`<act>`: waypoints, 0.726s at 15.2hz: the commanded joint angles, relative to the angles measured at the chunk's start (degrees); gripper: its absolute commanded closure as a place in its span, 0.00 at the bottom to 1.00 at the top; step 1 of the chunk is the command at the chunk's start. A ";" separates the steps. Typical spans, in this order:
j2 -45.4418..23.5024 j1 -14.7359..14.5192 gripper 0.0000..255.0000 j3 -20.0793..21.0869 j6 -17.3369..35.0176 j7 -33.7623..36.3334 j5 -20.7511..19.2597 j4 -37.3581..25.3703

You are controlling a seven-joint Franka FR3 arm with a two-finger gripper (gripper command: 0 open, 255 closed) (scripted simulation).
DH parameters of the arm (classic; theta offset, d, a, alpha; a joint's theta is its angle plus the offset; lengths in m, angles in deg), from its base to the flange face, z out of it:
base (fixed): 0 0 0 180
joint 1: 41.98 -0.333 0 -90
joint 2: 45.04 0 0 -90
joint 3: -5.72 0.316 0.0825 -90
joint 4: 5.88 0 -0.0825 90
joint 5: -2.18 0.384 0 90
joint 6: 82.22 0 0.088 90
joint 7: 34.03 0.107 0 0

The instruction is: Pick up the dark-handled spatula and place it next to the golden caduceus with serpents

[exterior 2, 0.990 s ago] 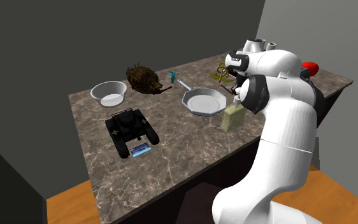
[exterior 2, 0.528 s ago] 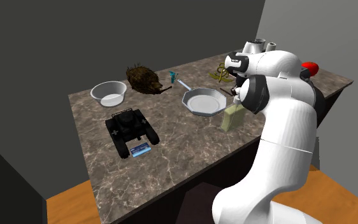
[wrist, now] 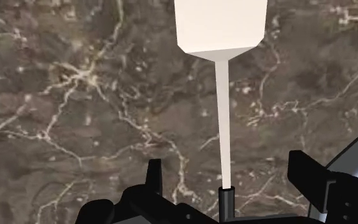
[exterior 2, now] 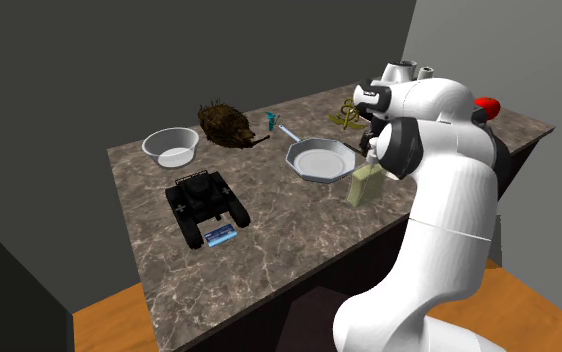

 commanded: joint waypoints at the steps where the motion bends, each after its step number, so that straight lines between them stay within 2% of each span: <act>1: 1.06 0.05 0.00 0.14 -2.13 -0.08 0.19 -1.09; 3: 1.94 0.05 0.00 0.26 -4.98 -0.23 0.40 -3.07; 11: 1.94 0.05 0.00 0.26 -4.98 -0.23 0.40 -3.07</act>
